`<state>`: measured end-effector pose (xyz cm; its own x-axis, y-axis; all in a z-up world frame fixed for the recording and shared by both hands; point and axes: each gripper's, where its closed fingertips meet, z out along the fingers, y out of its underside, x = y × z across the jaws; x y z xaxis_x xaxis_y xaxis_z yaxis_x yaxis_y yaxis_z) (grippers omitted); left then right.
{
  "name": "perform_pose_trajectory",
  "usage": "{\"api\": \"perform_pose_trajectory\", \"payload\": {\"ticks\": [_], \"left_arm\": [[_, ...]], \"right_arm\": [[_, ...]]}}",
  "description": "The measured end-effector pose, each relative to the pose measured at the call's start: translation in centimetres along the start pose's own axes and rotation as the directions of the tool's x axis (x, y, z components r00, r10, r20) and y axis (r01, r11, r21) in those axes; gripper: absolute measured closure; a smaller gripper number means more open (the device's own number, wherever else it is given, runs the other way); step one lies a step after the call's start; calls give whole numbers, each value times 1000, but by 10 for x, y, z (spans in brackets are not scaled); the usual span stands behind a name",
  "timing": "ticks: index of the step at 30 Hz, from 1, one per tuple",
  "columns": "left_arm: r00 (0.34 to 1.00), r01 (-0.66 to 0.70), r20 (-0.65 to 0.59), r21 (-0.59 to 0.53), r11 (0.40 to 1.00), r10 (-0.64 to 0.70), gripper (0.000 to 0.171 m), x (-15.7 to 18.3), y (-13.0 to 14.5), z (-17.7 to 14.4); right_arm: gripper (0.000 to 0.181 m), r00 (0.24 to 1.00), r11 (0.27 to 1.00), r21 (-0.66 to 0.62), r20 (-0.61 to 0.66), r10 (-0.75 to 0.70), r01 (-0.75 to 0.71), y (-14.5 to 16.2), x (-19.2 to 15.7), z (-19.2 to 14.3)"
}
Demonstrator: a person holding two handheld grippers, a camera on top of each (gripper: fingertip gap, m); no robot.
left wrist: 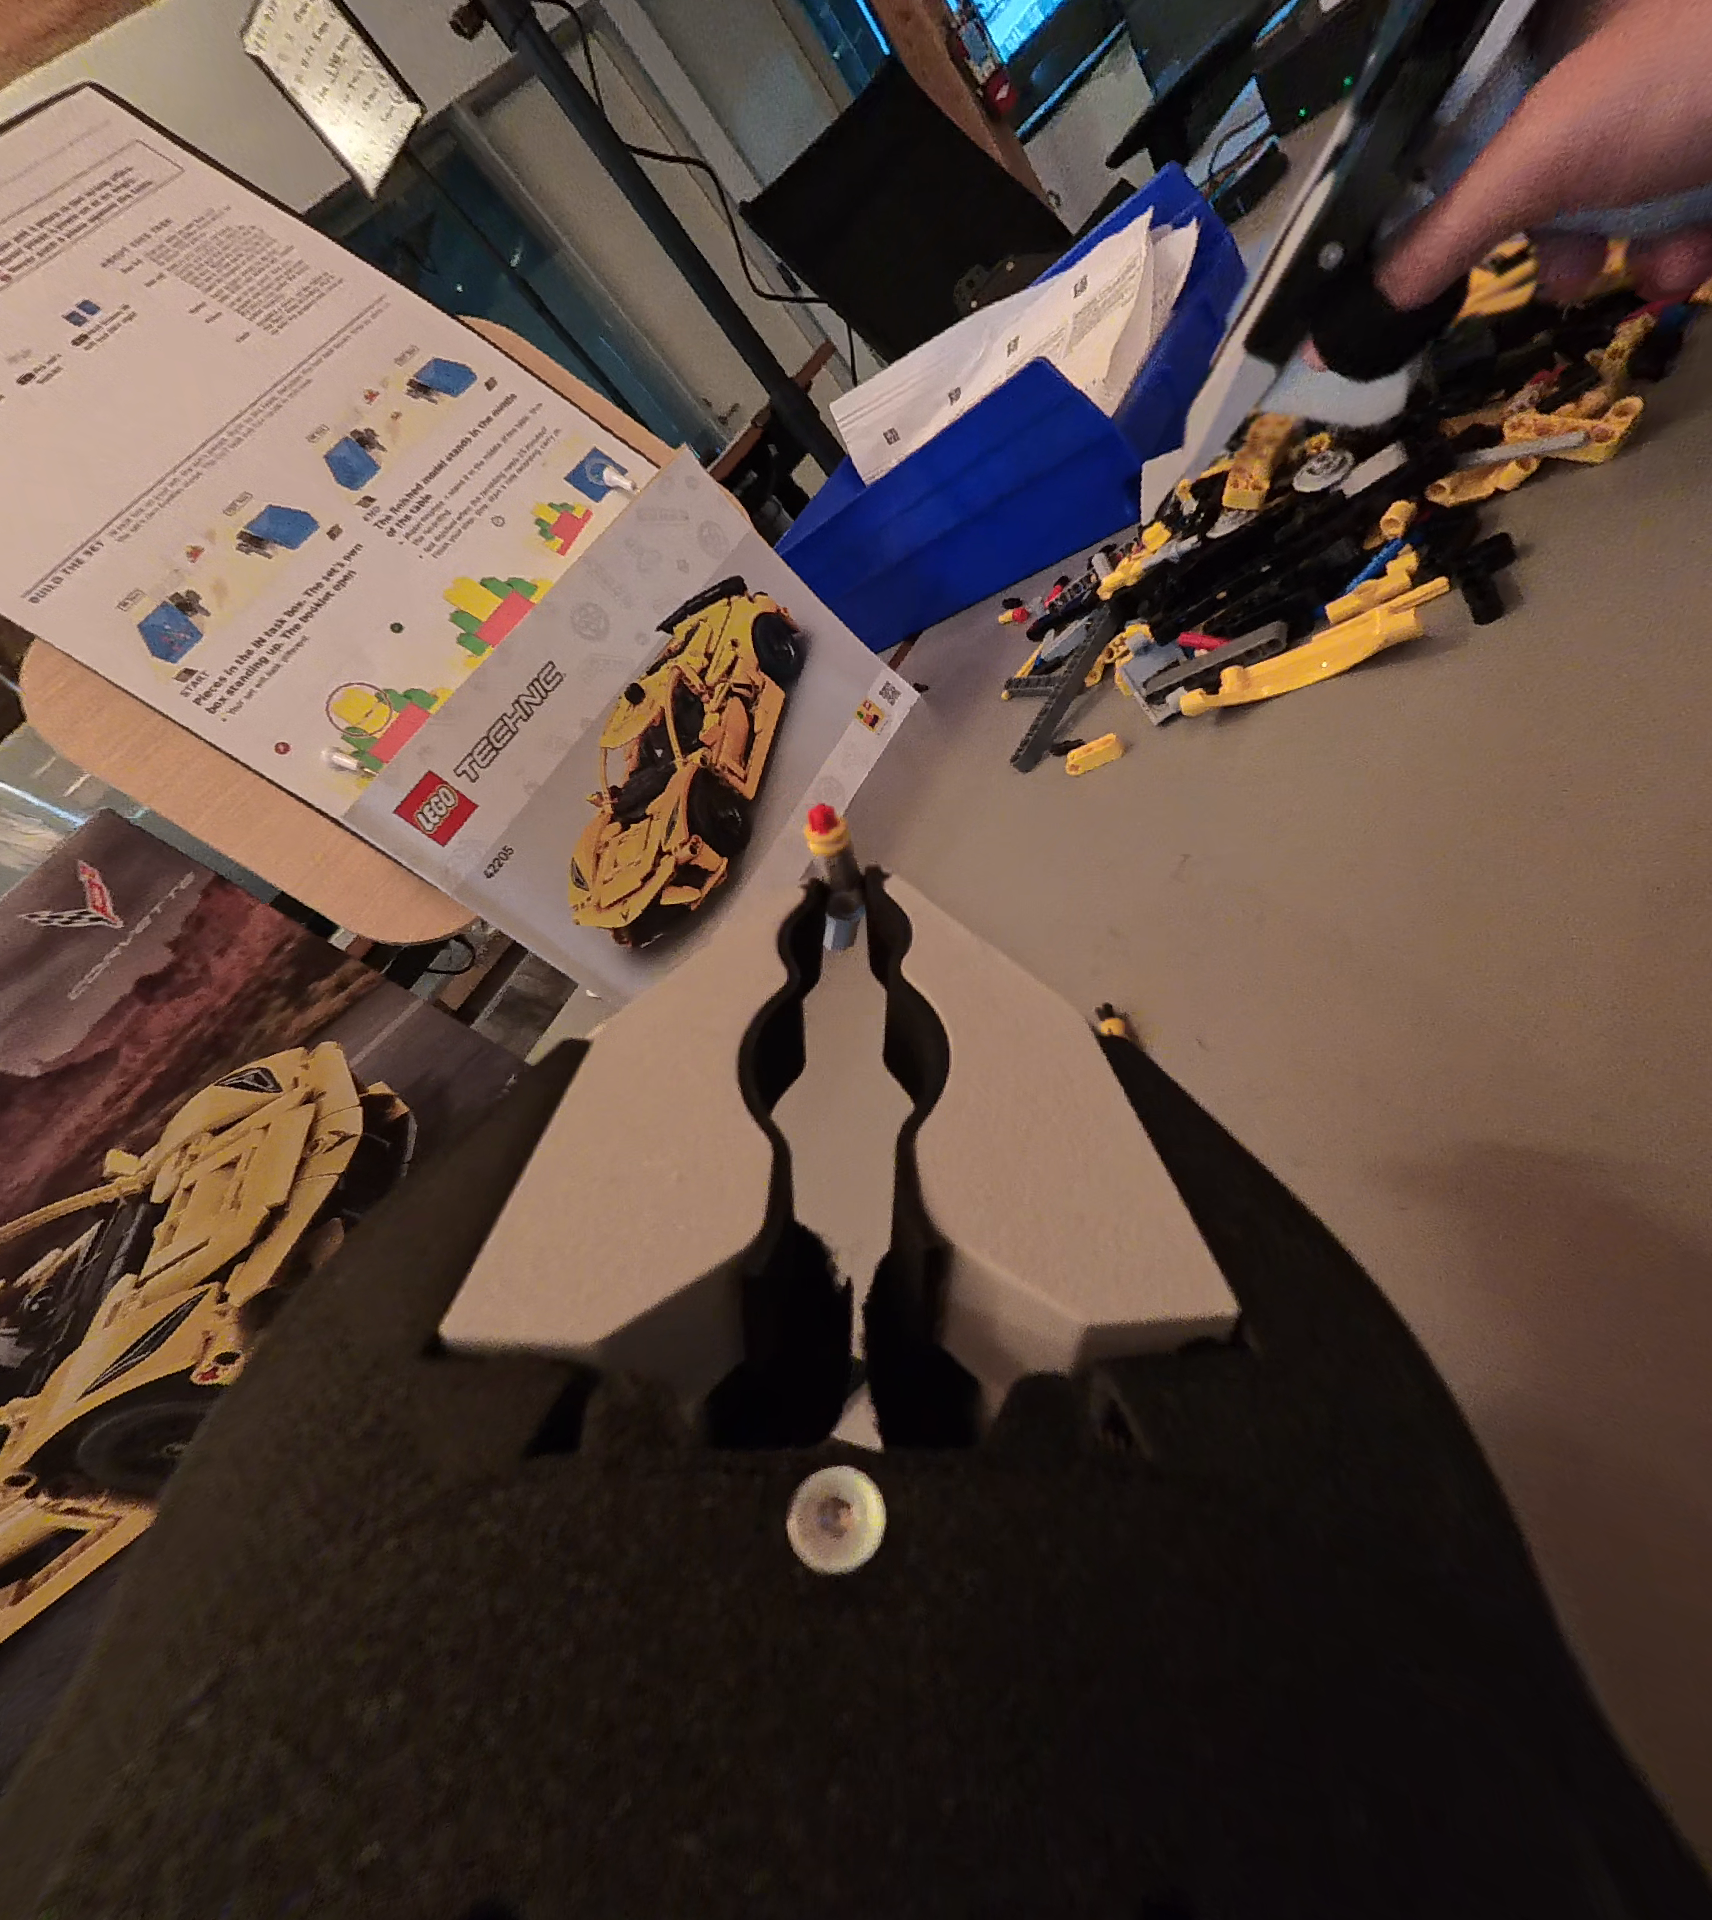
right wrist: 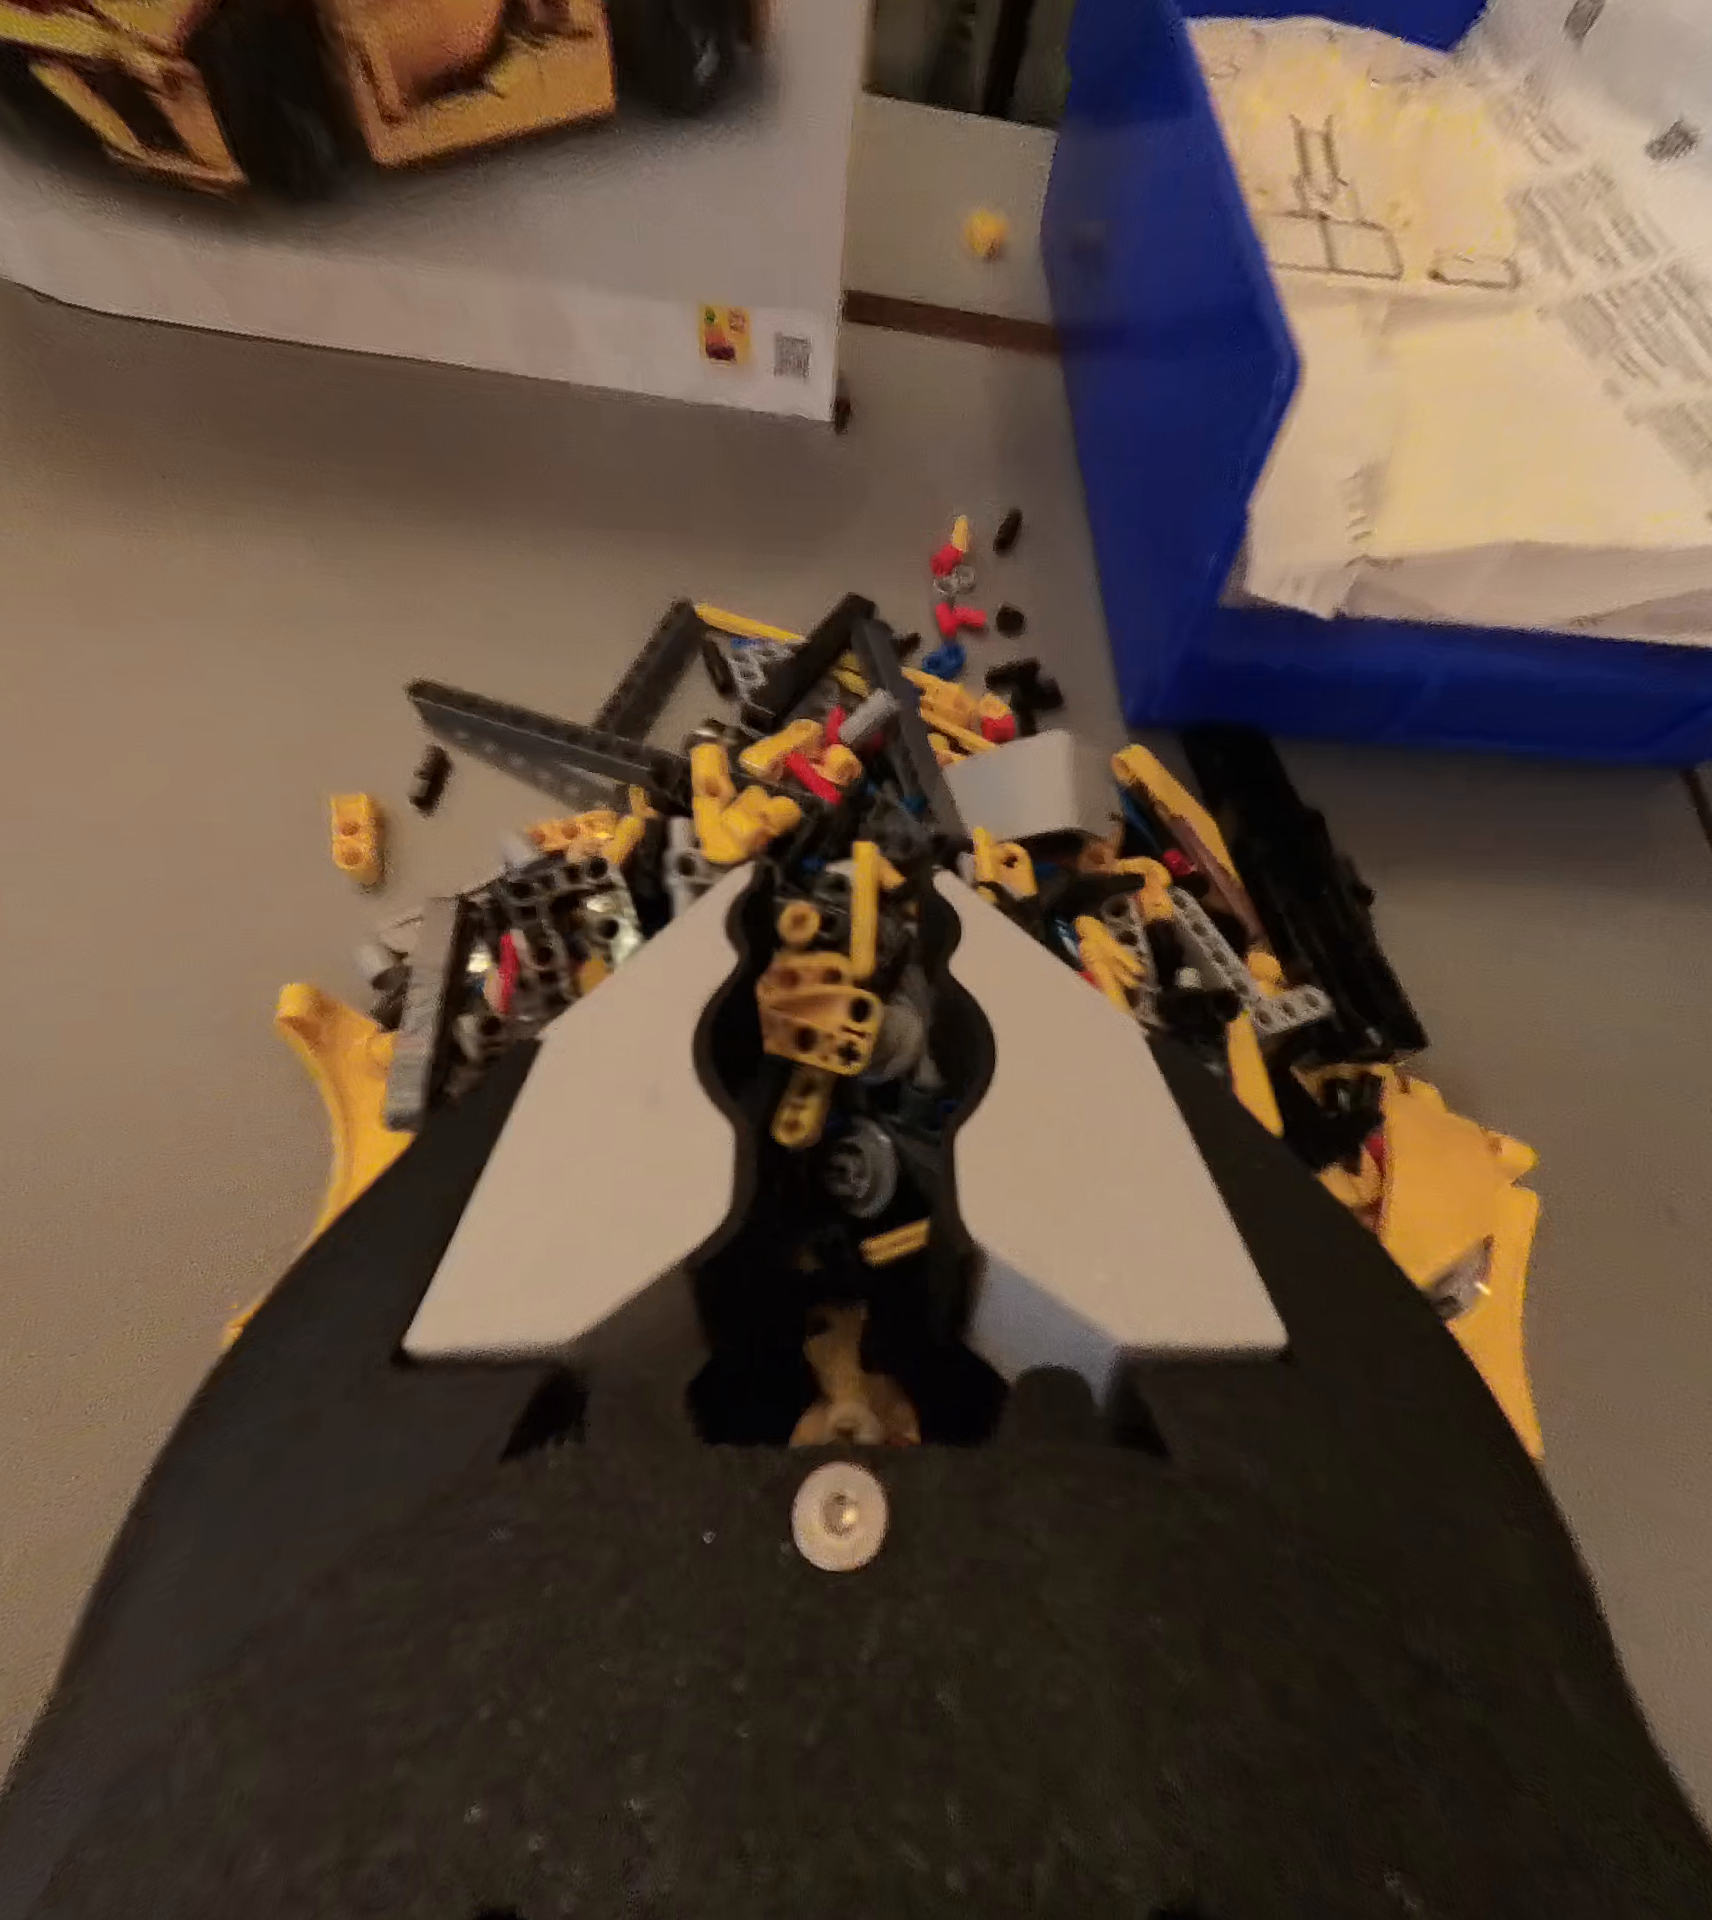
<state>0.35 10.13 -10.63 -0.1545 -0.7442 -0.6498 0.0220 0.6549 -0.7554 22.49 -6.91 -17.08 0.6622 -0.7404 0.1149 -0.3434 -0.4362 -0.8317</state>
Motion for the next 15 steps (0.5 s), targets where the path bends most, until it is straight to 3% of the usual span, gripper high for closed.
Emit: {"api": "perform_pose_trajectory", "payload": {"ticks": [2, 3, 5, 7, 9, 12, 15], "left_arm": [[1000, -20, 1, -7, 1000, 20, 164, 2, 0, 1], [999, -33, 3, -17, 999, 33, 164, 2, 2, 2], [997, -79, 23, -50, 996, 80, 164, 0, 7, 4], [985, -163, 45, -98, 982, 168, 164, -1, 14, 6], [965, -246, 54, -154, 957, 256, 165, -1, 23, 9], [931, -348, 37, -206, 915, 362, 165, 4, 32, 12], [917, -382, 33, -211, 900, 397, 165, 7, 32, 13]], "right_arm": [[153, 996, 995, 98, 88, -20, 11, -21, -24, -7], [150, 979, 981, 194, 197, -56, 17, -38, -50, -16], [149, 859, 933, 358, 480, -175, -10, -65, -123, -47], [144, 681, 910, 412, 677, -280, -36, -71, -189, -79], [147, 601, 904, 427, 717, -353, 20, -65, -231, -92], [152, 590, 895, 424, 690, -419, 140, -52, -263, -87], [159, 604, 891, 405, 663, -442, 206, -42, -272, -79]]}}
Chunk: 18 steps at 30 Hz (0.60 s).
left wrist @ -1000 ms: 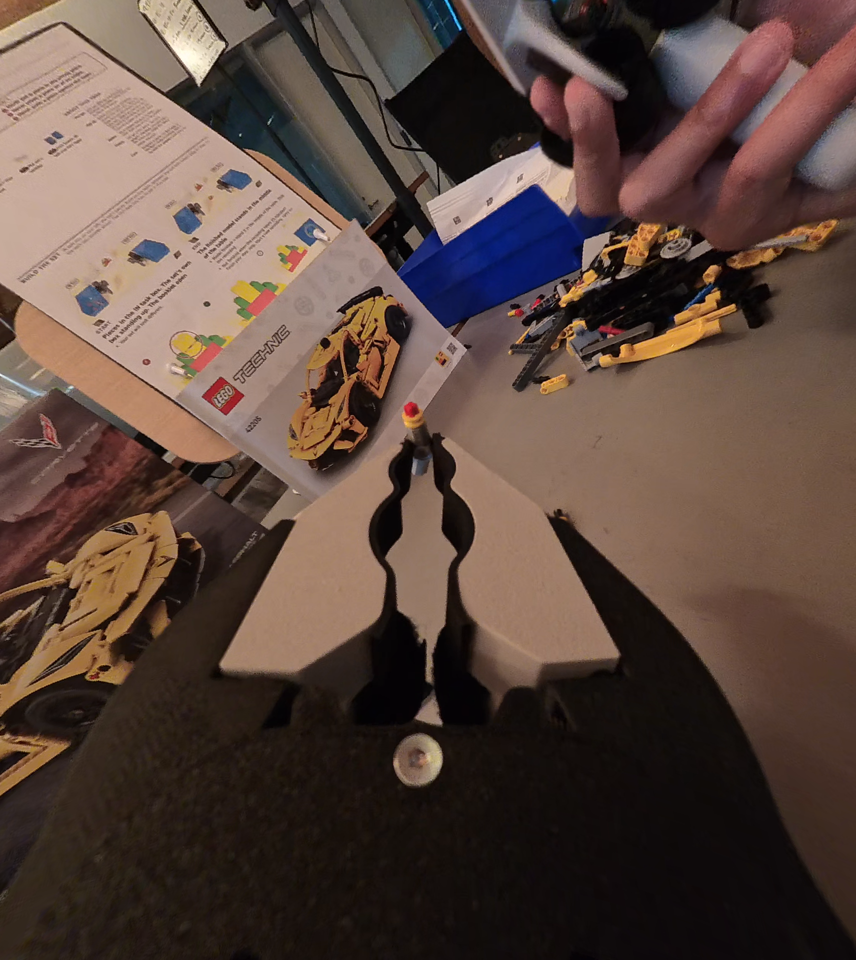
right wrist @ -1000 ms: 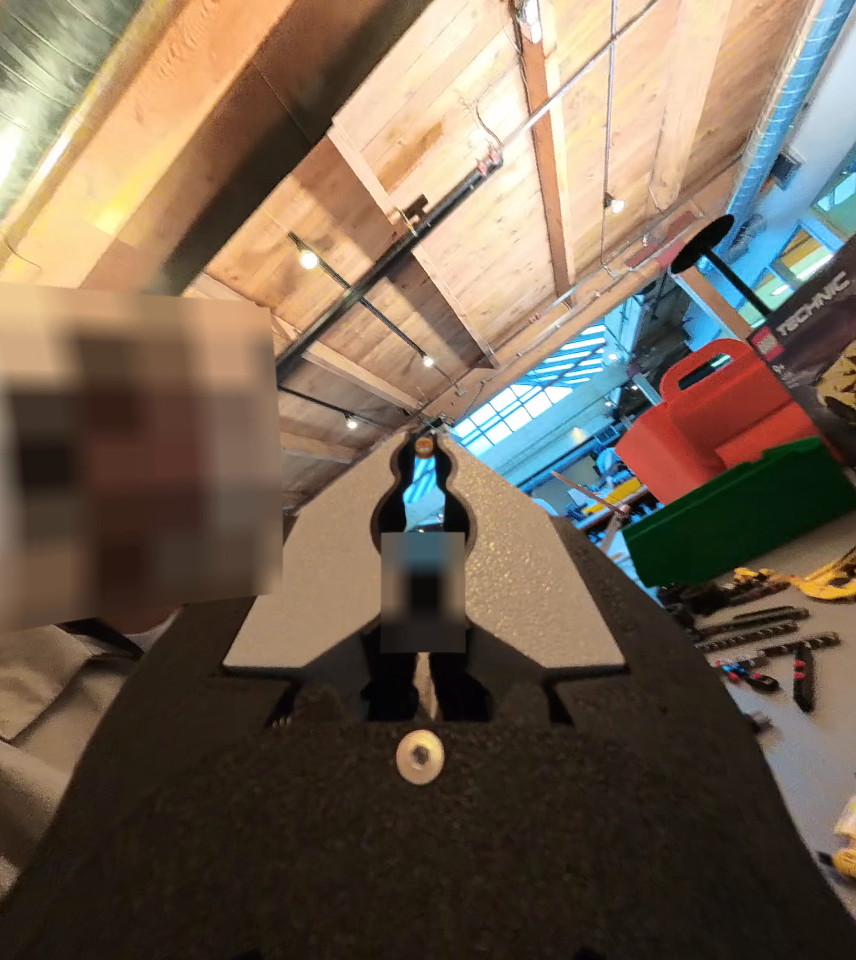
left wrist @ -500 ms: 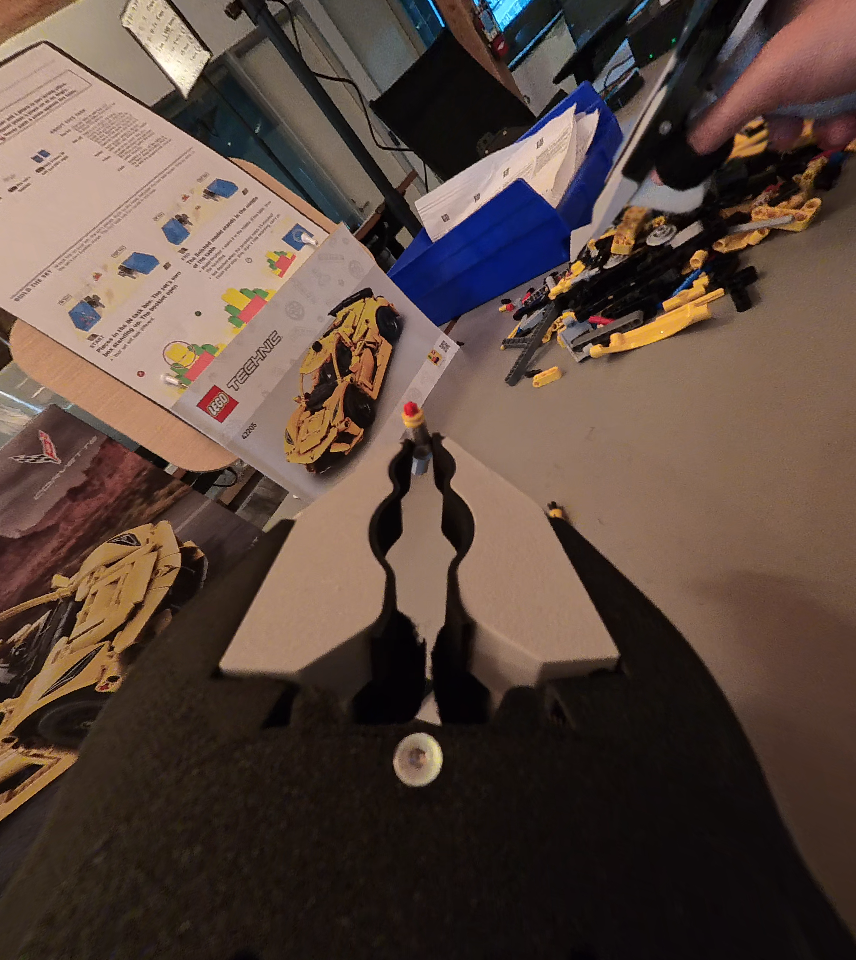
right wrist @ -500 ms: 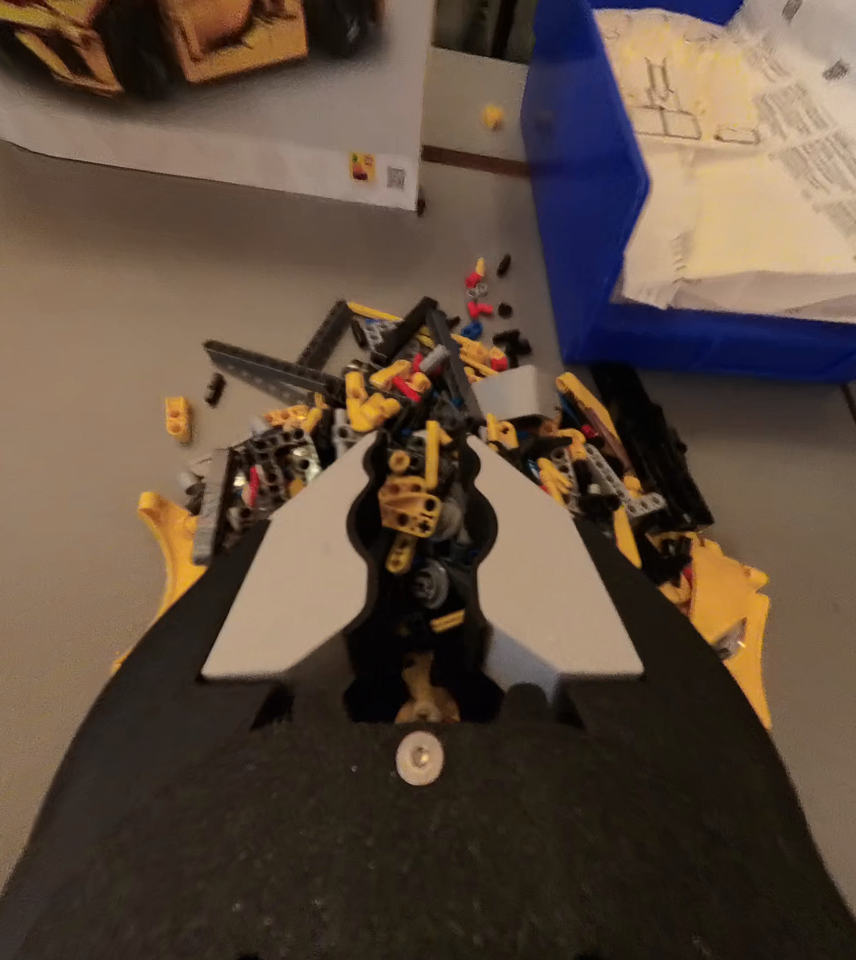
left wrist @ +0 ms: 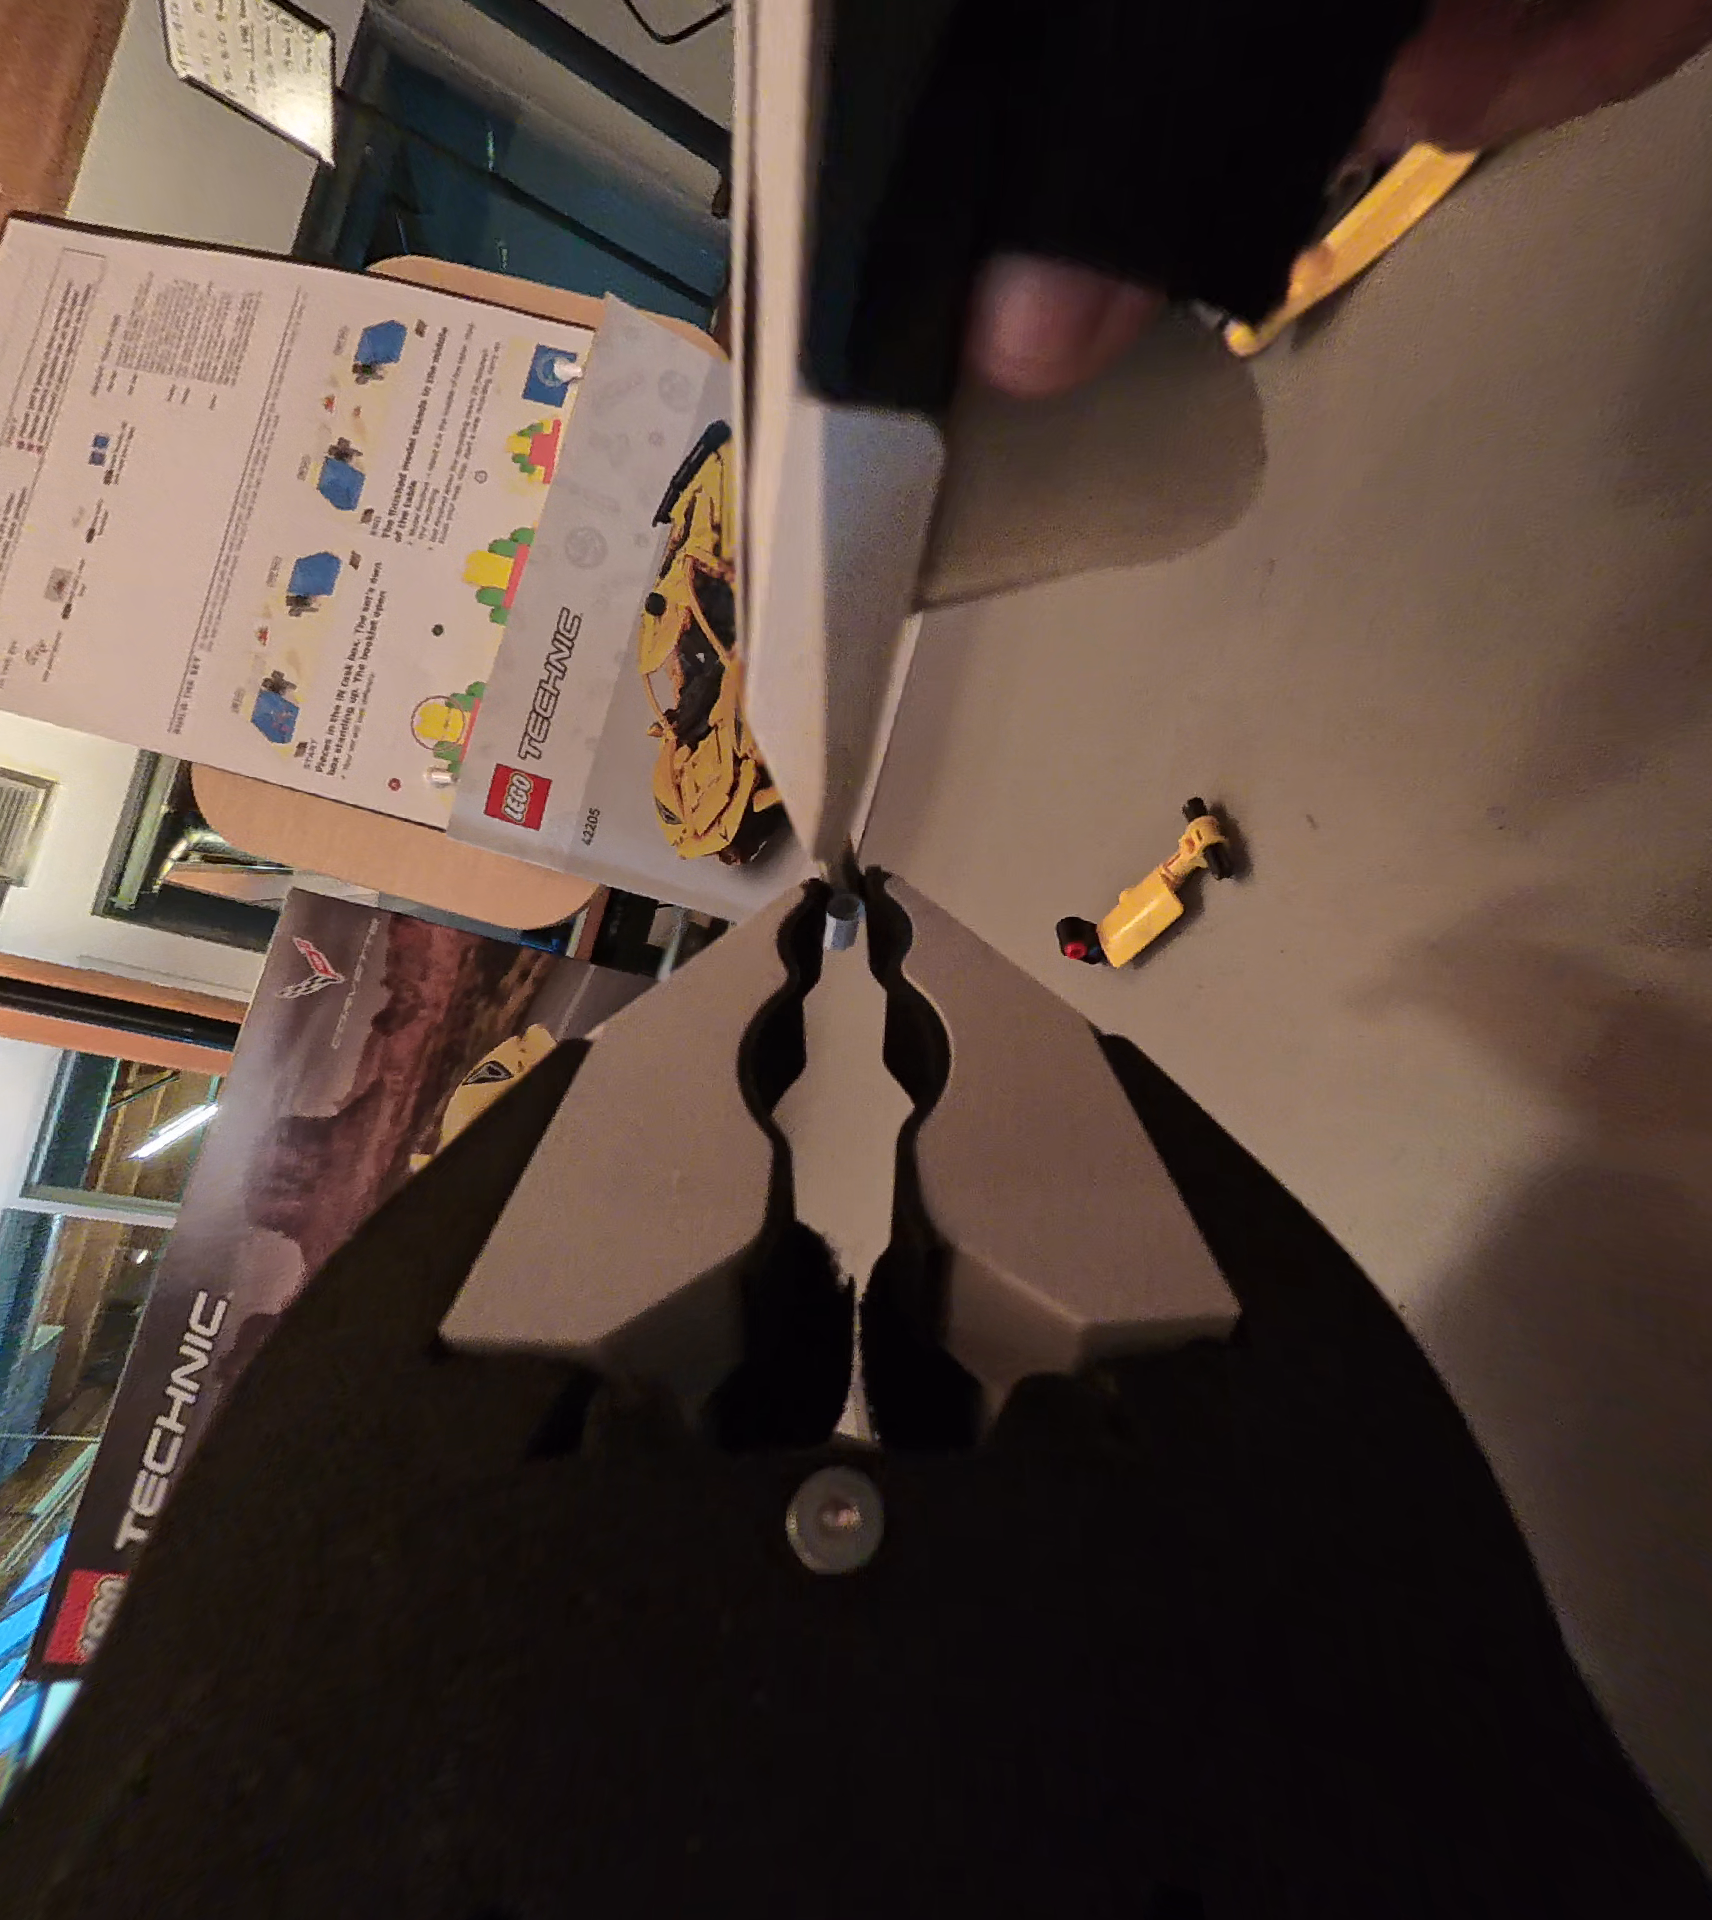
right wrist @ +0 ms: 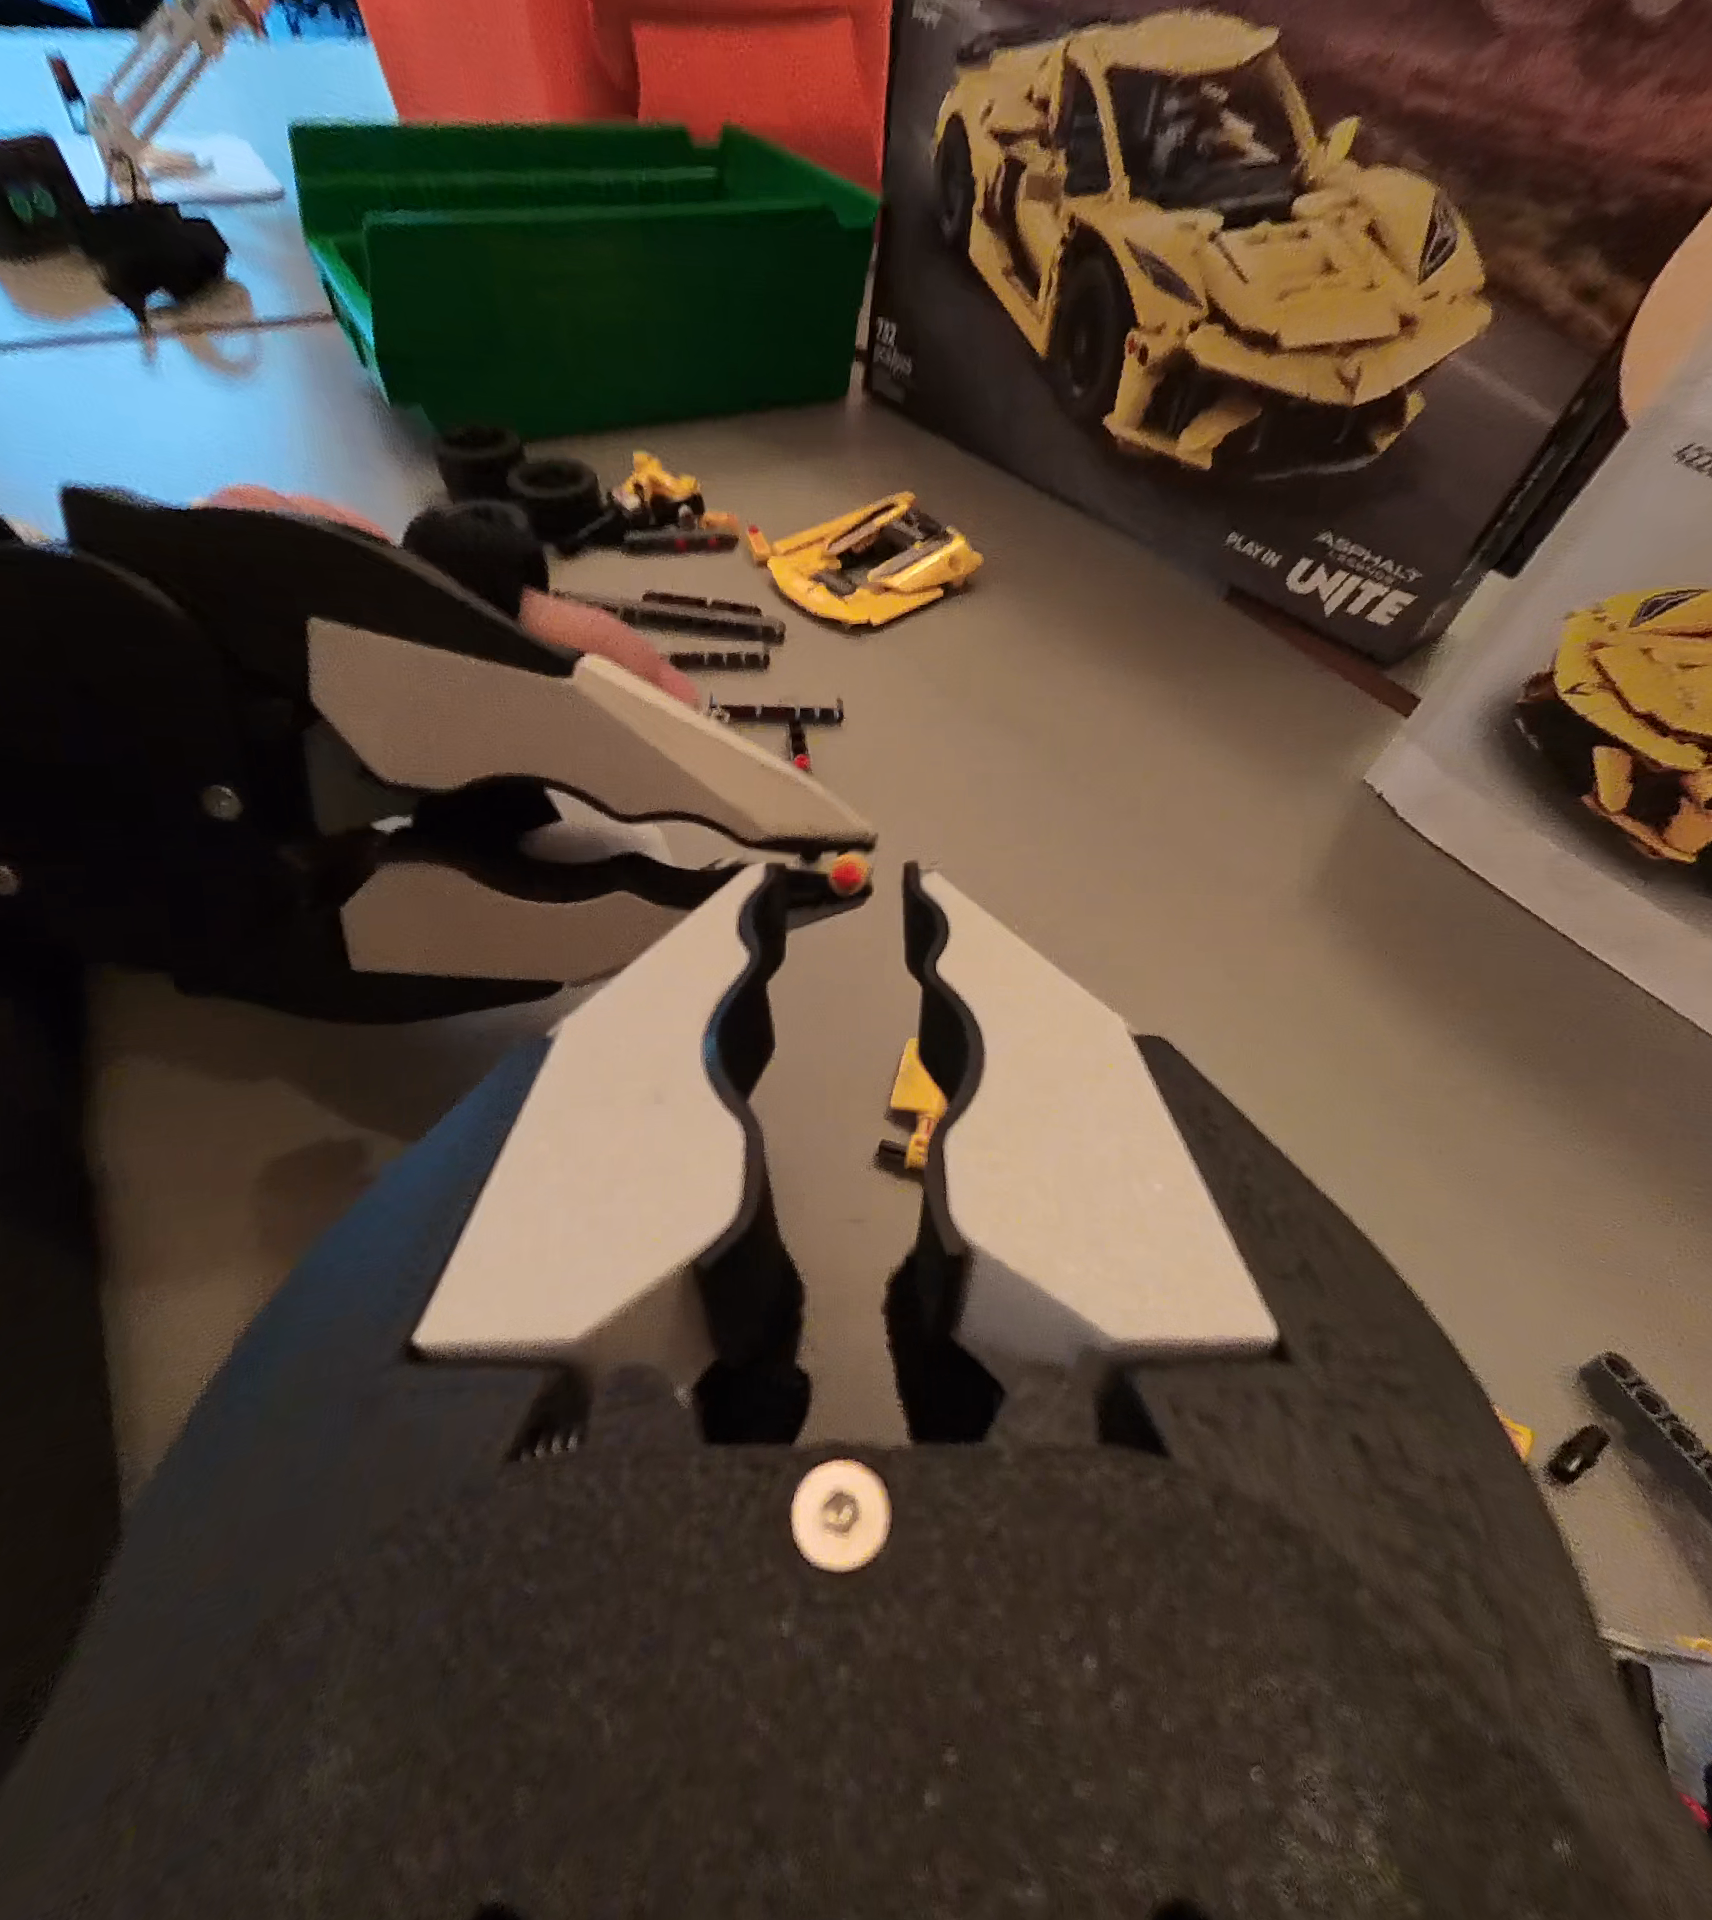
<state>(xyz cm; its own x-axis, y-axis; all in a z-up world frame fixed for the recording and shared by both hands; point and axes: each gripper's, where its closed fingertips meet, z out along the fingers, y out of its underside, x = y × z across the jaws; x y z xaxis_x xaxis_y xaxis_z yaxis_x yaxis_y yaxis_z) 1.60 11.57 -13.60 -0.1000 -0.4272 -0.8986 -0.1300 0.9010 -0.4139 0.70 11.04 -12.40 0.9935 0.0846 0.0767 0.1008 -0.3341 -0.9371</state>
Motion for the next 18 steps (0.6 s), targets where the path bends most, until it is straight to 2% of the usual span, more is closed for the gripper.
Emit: {"api": "perform_pose_trajectory", "payload": {"ticks": [6, 11, 15, 18], "left_arm": [[1000, -25, -9, -3, 1000, 25, 165, 4, -1, 1], [999, -25, -21, -13, 1000, 24, 164, 5, 1, 2], [999, -34, -9, -15, 999, 34, 165, 3, 1, 1], [999, -39, -6, -8, 999, 39, 165, 3, 0, 1]], "right_arm": [[176, 997, 998, 4, -42, -60, 61, -1, 1, -1], [175, 997, 997, -19, -45, -69, 68, 3, 1, 0], [165, 997, 997, -34, -41, -67, 65, 6, 0, 3], [173, 997, 997, -33, -44, -66, 65, 6, 0, 3]]}}
